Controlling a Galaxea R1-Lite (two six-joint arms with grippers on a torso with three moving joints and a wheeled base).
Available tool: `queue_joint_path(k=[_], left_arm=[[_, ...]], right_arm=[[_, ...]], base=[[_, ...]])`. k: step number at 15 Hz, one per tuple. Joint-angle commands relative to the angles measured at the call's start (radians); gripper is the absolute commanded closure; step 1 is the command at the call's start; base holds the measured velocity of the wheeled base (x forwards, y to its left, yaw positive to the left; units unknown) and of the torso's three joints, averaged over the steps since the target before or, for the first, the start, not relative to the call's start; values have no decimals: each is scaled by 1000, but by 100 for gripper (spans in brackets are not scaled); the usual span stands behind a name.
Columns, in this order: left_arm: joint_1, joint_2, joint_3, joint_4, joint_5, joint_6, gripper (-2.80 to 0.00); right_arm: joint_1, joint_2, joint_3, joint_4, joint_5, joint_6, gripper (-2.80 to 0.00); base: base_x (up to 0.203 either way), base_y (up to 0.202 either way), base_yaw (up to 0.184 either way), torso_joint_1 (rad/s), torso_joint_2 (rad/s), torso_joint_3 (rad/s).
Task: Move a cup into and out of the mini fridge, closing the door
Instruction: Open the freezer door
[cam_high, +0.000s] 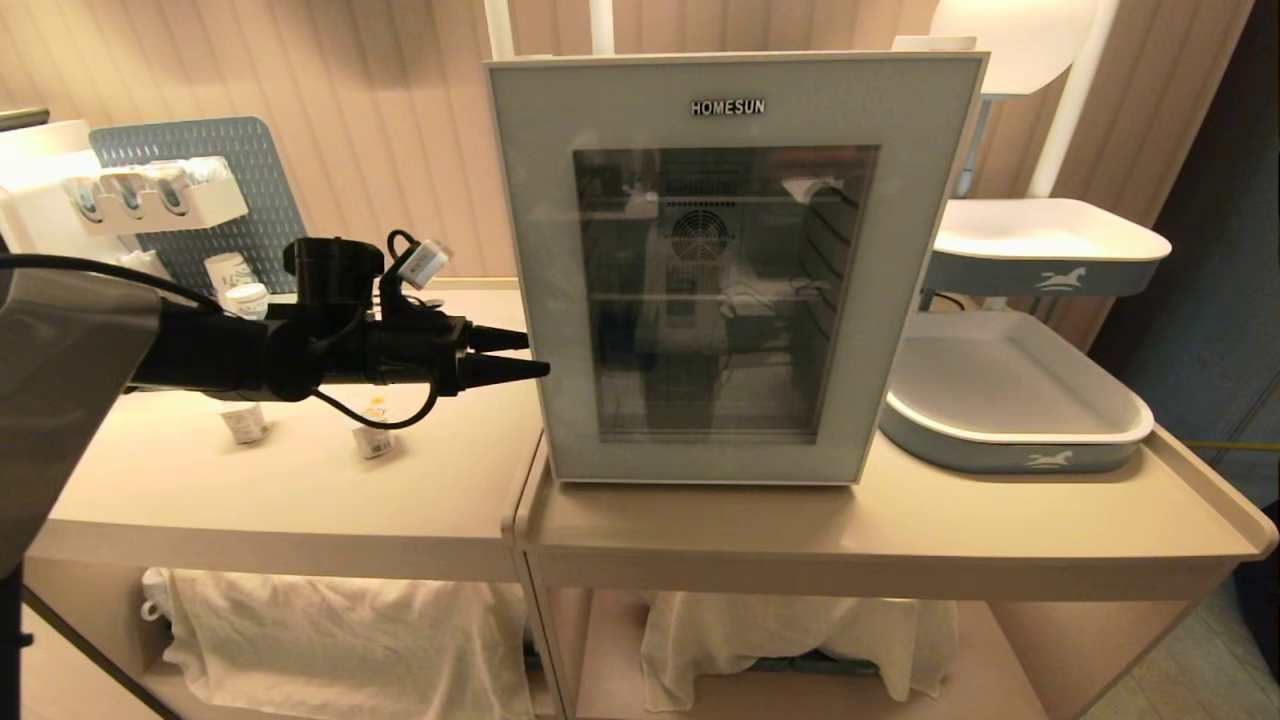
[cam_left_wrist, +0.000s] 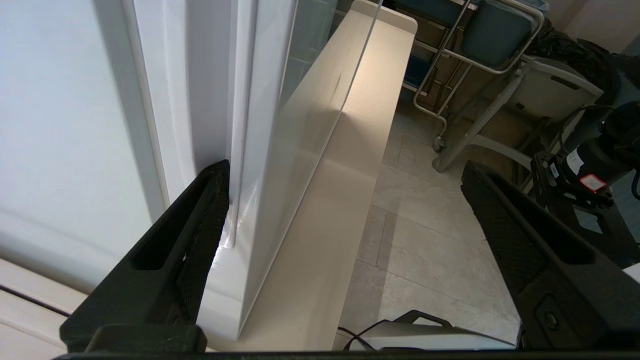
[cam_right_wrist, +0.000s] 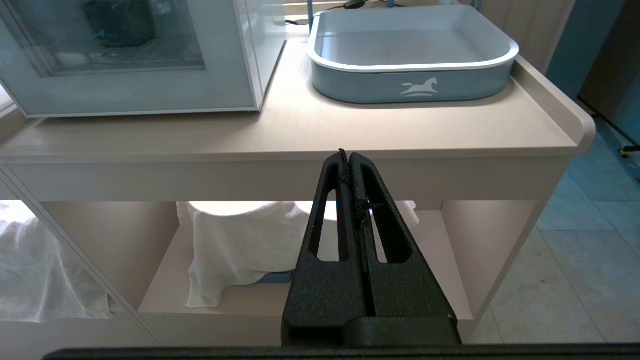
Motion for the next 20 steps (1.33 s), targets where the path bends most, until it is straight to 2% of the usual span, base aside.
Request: queue_joint_path(k=[1,3,7,9,11,13,15,17,18,19,20], left_arm=[[-4,-13,20,1,-12,2,-280],[-4,-42,62,1,-11,10,-280],[-5,-267,306,1,-18,34,-280],[-22,-357,392,1,-19,48,-280],[-60,-445,463,2,-20,54,-280],[-142,-565,537,7,-18,45,-280],[-264,-709,607,11,-13,5,-280],[-411,-855,670,6,-2,-88,-280],[-450,-917,693,5,20,-130,-280],[-473,-964,711,5,68,-170,-280],[-476,-983,717,6,157,-203,-280]], right_arm=[[0,0,0,0,0,-1,0],[0,0,0,-2,1,-3,0],[0,0,0,-3,0,-3,0],[0,0,0,-3,0,-4,0],[0,0,0,-3,0,-4,0],[0,0,0,-3,0,-4,0],[0,0,0,-3,0,-4,0],[0,0,0,-3,0,-4,0],[0,0,0,-3,0,-4,0],[0,0,0,-3,1,-4,0],[0,0,0,-3,0,-6,0]], base=[[0,0,0,0,0,0],[0,0,0,0,0,0],[0,0,0,0,0,0],[0,0,0,0,0,0],[0,0,0,0,0,0],[0,0,0,0,0,0],[0,0,0,0,0,0],[0,0,0,0,0,0],[0,0,0,0,0,0],[0,0,0,0,0,0],[0,0,0,0,0,0]])
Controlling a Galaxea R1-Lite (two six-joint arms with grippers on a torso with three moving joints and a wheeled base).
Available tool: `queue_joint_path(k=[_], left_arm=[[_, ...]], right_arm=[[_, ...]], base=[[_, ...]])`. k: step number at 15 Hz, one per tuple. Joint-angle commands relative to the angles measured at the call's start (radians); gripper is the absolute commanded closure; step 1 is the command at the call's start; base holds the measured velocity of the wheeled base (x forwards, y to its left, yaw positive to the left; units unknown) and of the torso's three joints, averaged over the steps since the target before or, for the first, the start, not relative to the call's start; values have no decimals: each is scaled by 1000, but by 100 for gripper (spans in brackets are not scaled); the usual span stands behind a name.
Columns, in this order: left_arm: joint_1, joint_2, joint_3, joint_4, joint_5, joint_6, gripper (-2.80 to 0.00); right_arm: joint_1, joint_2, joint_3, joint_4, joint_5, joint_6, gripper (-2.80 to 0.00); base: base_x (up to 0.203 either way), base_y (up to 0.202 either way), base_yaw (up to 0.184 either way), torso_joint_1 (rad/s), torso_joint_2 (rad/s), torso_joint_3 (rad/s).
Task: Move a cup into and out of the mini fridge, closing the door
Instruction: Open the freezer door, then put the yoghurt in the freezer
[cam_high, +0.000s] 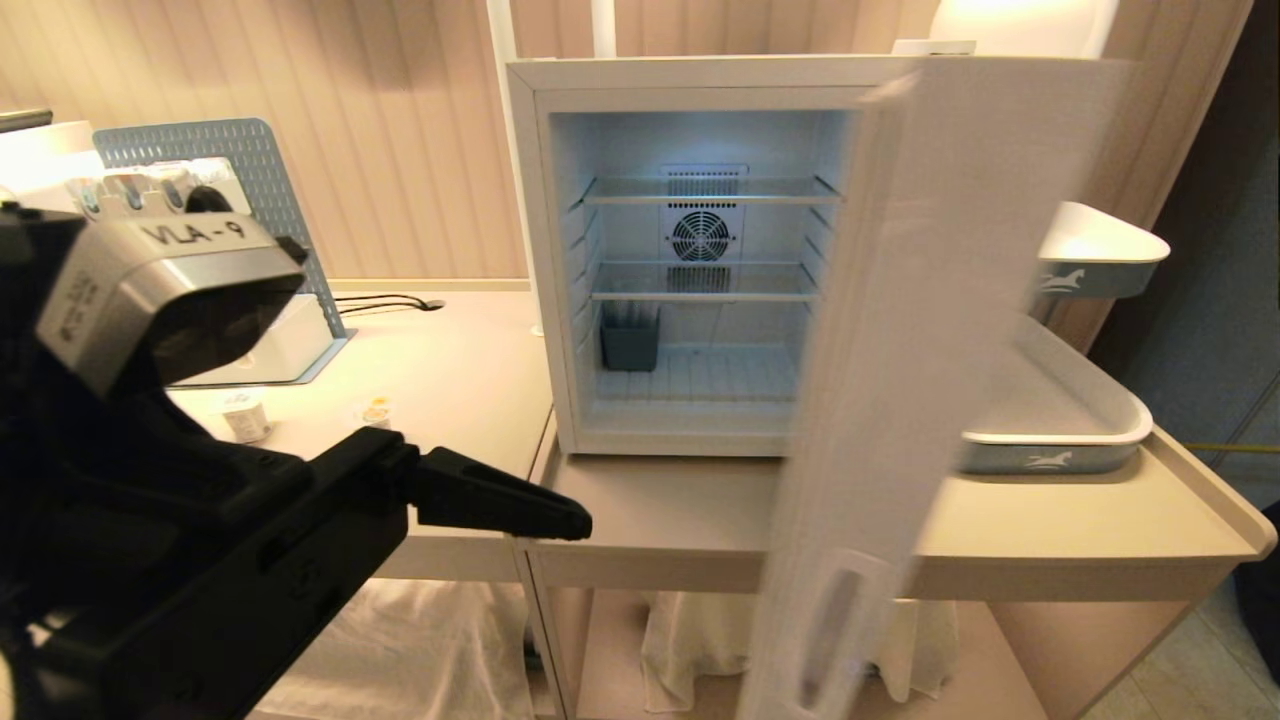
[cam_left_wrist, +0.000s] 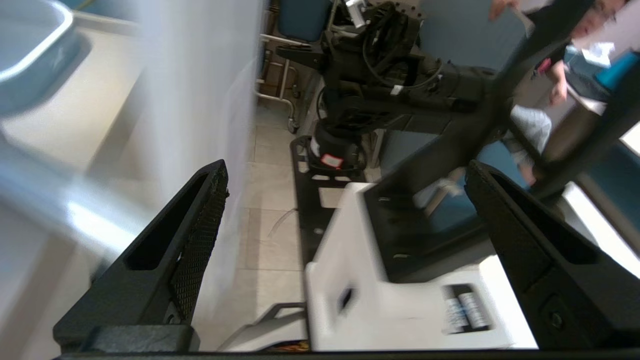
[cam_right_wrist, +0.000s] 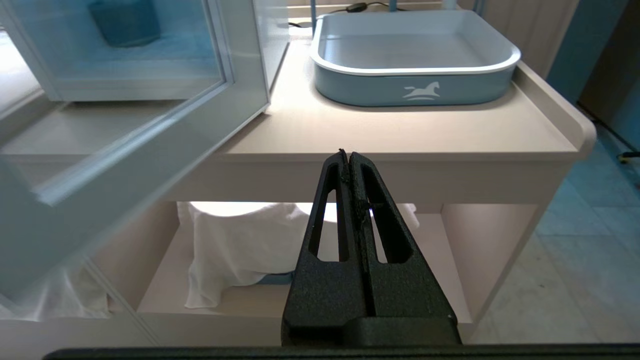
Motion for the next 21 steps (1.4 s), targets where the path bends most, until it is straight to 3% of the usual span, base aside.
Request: queue_joint_path(k=[1,2,3,5,8,9,10,11,13,15,16,18,21], left_arm=[[8,-121,20,1,169,-70,-280],[67,-148,31,0,262,-130,-280],[153,-178,48,-3,338,-181,0],[382,-240,79,-5,433,-229,0],[761,-390,102,10,503,-263,0],[858,-484,103,37,519,-274,0],[910,-579,94,94,527,-286,0],[931,-662,66,190,533,-304,0],[942,-796,-81,576,529,-356,0],[843,-893,-236,837,527,-384,0],[733,-922,-298,928,556,-391,0],[588,-978,-429,1148,693,-380,0],[556,-1132,-406,1313,794,-282,0]], right_arm=[[1,0,0,1,-1,1,0],[1,0,0,0,1,-1,0],[1,0,0,3,1,-1,0],[1,0,-2,4,-1,-1,0],[1,0,0,1,-1,-1,0],[1,0,0,1,-1,-1,0],[1,0,0,1,-1,-1,0],[1,0,0,1,-1,-1,0],[1,0,0,1,-1,1,0],[1,0,0,1,-1,0,0],[1,0,0,1,-1,1,0],[1,0,0,1,-1,2,0],[1,0,-2,3,-1,2,0]], base=[[0,0,0,0,0,0],[0,0,0,0,0,0],[0,0,0,0,0,0],[0,0,0,0,0,0],[0,0,0,0,0,0],[0,0,0,0,0,0],[0,0,0,0,0,0],[0,0,0,0,0,0],[0,0,0,0,0,0],[0,0,0,0,0,0],[0,0,0,0,0,0],[0,0,0,0,0,0],[0,0,0,0,0,0]])
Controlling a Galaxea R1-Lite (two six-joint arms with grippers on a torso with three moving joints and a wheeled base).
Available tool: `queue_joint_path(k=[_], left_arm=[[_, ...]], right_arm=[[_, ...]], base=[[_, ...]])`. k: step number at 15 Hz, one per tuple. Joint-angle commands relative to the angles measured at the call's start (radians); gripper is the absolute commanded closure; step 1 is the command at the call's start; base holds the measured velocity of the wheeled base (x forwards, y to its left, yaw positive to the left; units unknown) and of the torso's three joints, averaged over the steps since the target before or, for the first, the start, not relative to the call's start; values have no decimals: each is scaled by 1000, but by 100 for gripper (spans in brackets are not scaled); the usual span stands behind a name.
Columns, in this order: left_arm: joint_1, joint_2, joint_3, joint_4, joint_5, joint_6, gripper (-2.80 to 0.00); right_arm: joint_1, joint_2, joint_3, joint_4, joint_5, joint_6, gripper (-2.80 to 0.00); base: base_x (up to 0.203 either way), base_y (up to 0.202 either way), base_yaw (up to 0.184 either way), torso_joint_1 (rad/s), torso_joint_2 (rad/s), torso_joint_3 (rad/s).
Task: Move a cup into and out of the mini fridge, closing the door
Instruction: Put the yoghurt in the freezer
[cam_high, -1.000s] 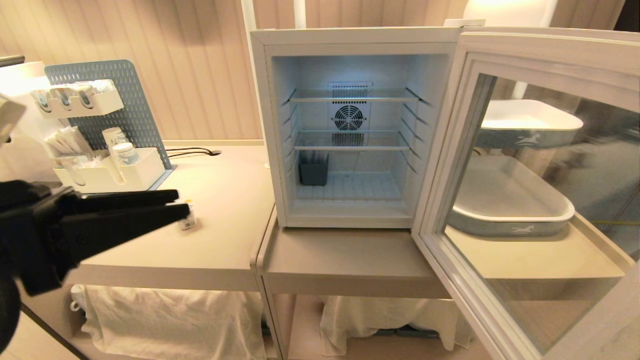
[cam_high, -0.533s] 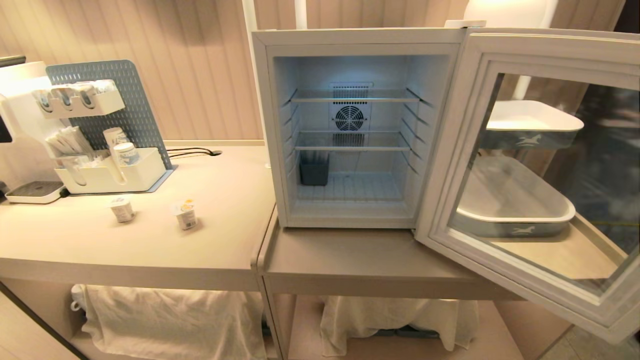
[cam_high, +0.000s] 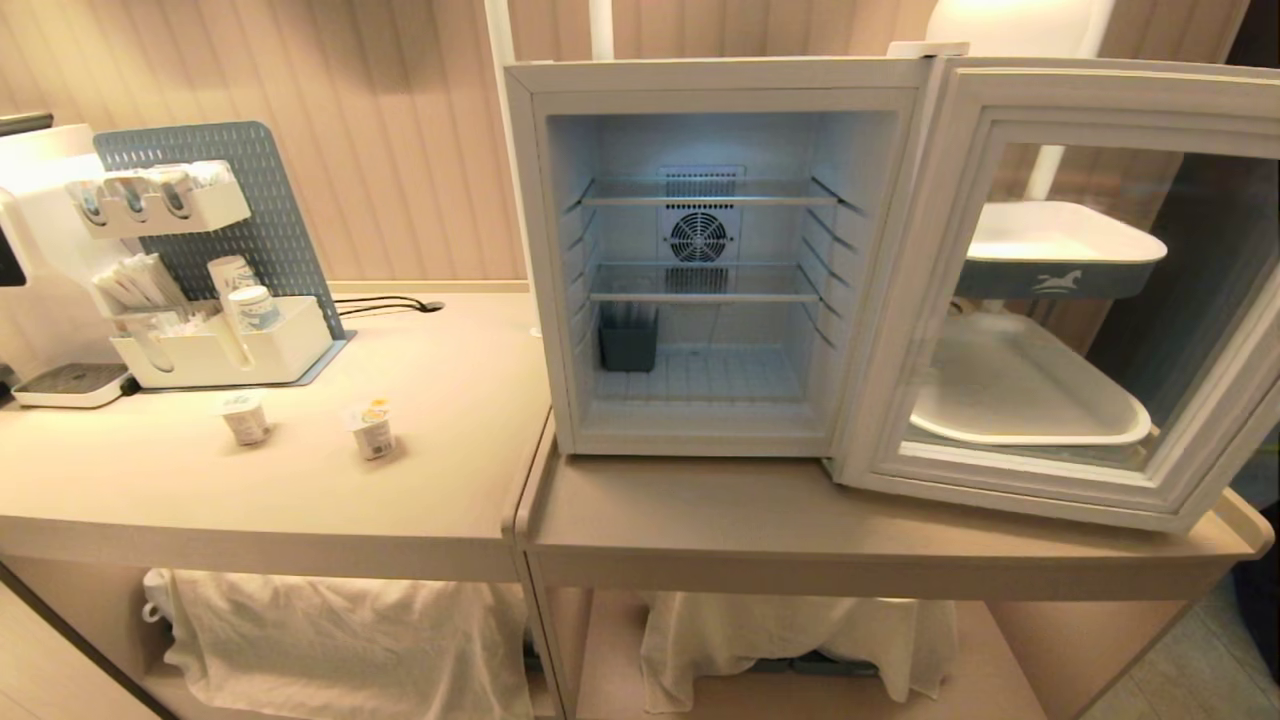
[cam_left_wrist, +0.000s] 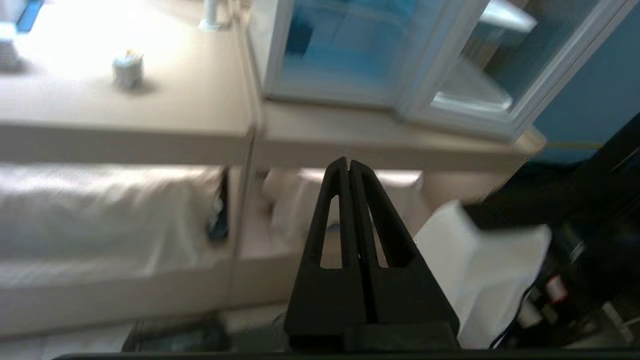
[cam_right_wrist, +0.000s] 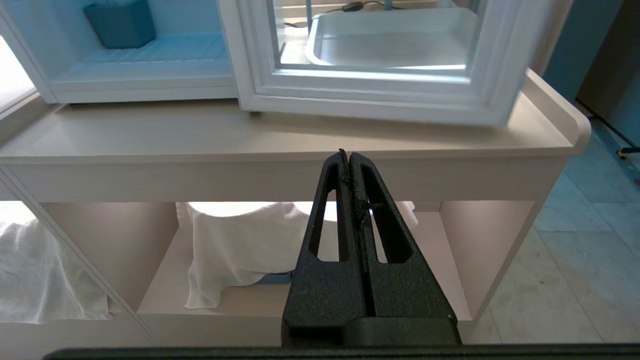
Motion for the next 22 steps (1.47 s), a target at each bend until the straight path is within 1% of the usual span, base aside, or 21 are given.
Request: queue_joint_path(k=[1,2,3,4,5,6,8,9,10,11,12,13,14,15,16,19,22], left_arm=[[-21,-147,46,94,25,36,0],[-24,-197,110,115,59,70,0],[-25,-220,195,113,136,87,0],[-26,-224,301,42,217,92,0],[-27,-225,422,-85,287,97,0],[-27,-226,567,-256,352,114,0],[-28,-220,918,-664,441,199,0],[-28,-219,1054,-816,465,232,0],[-29,-223,1157,-912,457,255,0],[-29,-227,1217,-996,408,273,0],[-29,-230,1237,-1049,377,293,0],[-30,-233,1240,-1026,354,344,0],[-30,-234,1242,-1014,341,359,0],[-30,-234,1244,-1020,343,319,0],[-30,-234,1247,-1029,345,301,0],[-30,-234,1247,-1035,346,286,0],[-30,-234,1247,-1035,345,282,0]], right_arm=[[1,0,-2,1,0,-1,0],[1,0,0,-1,0,-1,0],[1,0,0,-2,0,-1,0],[1,0,0,-2,0,-1,0],[1,0,0,-2,0,-1,0],[1,0,0,-2,0,-1,0],[1,0,0,-2,0,2,0],[1,0,0,-2,0,2,0],[1,0,0,-2,0,2,0],[1,0,0,-2,0,4,0],[1,0,0,-2,0,5,0],[1,0,0,-2,0,5,0],[1,0,0,-2,0,5,0],[1,1,0,-2,0,5,0],[1,0,0,-2,0,5,0],[1,1,0,-2,0,5,0],[1,1,0,-2,0,4,0]], base=[[0,0,0,0,0,0],[0,0,0,0,0,0],[0,0,0,0,0,0],[0,0,0,0,0,0],[0,0,0,0,0,0],[0,0,0,0,0,0],[0,0,0,0,0,0],[0,0,0,0,0,0],[0,0,0,0,0,0],[0,0,0,0,0,0],[0,0,0,0,0,0],[0,0,0,0,0,0],[0,0,0,0,0,0],[0,0,0,0,0,0],[0,0,0,0,0,0],[0,0,0,0,0,0],[-166,0,0,12,3,0]])
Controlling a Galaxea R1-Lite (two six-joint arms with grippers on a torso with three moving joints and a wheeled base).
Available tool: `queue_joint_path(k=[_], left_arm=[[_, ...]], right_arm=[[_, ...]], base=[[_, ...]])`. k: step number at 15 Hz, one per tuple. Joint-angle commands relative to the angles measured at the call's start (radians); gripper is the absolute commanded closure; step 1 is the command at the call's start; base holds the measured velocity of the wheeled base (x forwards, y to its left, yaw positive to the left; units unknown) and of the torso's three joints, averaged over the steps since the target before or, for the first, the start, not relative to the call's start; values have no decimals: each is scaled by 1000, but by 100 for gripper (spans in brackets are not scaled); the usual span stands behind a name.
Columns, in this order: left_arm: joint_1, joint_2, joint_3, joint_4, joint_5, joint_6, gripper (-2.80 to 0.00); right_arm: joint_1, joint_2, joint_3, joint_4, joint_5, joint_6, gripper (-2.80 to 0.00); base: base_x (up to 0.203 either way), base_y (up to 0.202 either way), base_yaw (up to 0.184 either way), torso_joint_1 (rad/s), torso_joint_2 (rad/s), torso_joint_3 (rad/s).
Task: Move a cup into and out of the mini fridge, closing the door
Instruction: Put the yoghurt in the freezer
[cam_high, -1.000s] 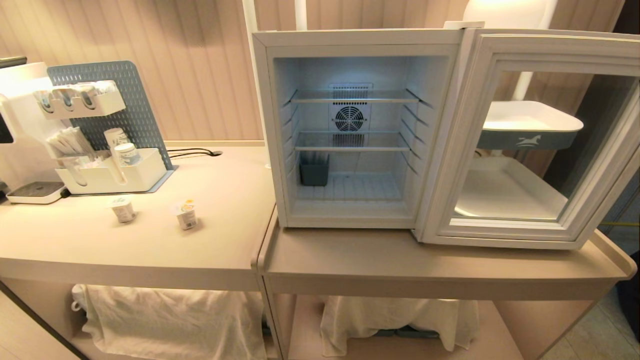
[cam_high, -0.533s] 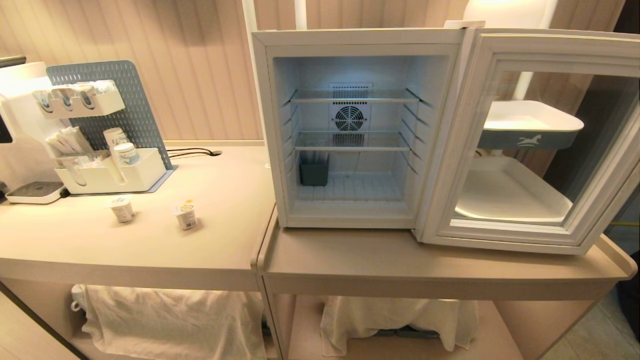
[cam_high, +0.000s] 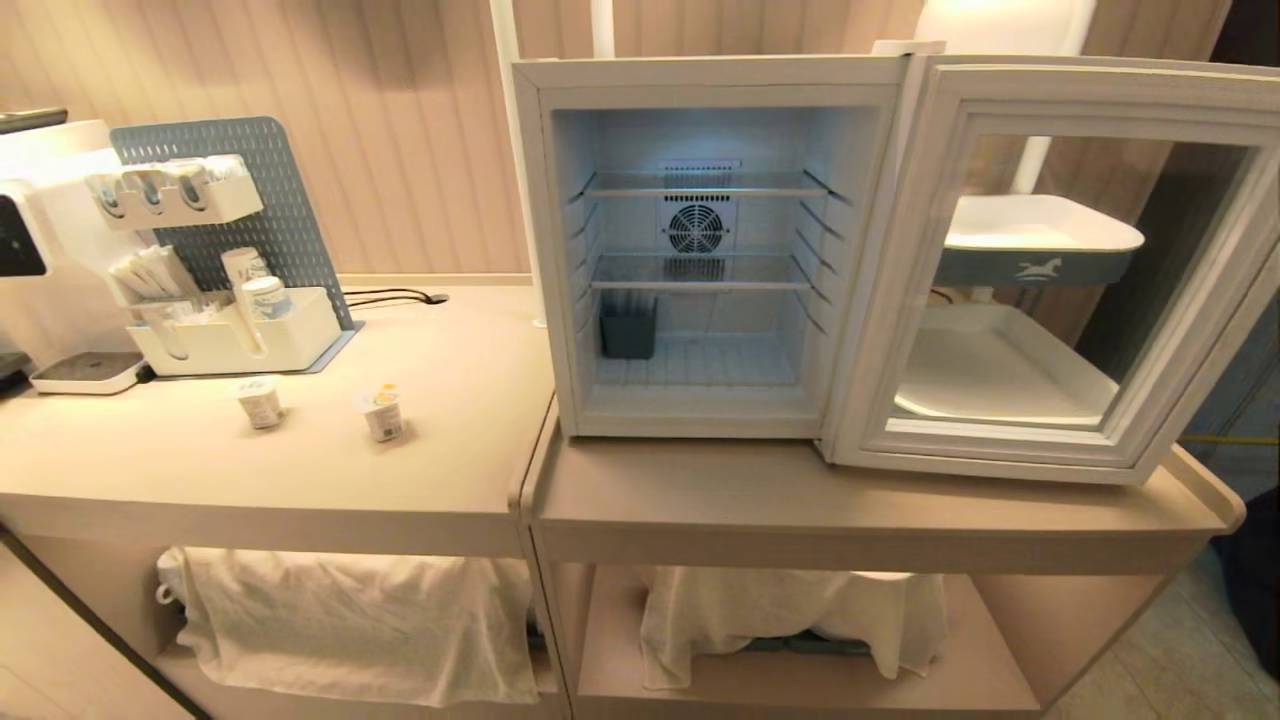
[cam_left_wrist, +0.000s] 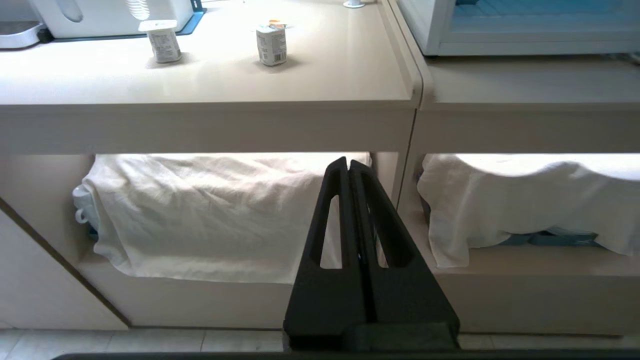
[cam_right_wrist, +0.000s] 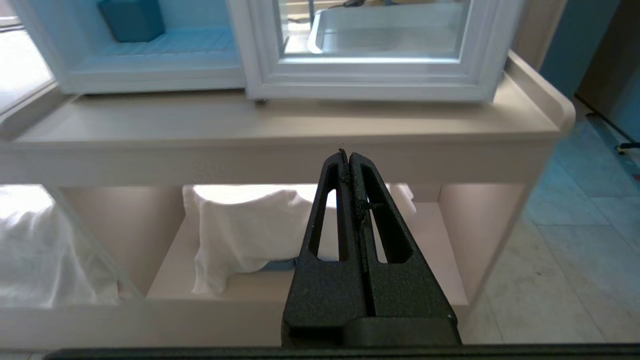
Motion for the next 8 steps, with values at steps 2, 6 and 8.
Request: queue_joint_path(k=[2,6,8], left_arm=[[-1,0,1,0,-2,0,0],[-1,0,1,0,1,6,0],[-1,0,1,0,1,6,0]], right_arm=[[0,1,0,0,0,-1,0],[0,1,0,0,0,-1,0],[0,1,0,0,0,-1,0]], base=[[-195,0,-2,3,4,2],[-50,0,0,2,-1,2],[1,30,-2,-1,-6,4]])
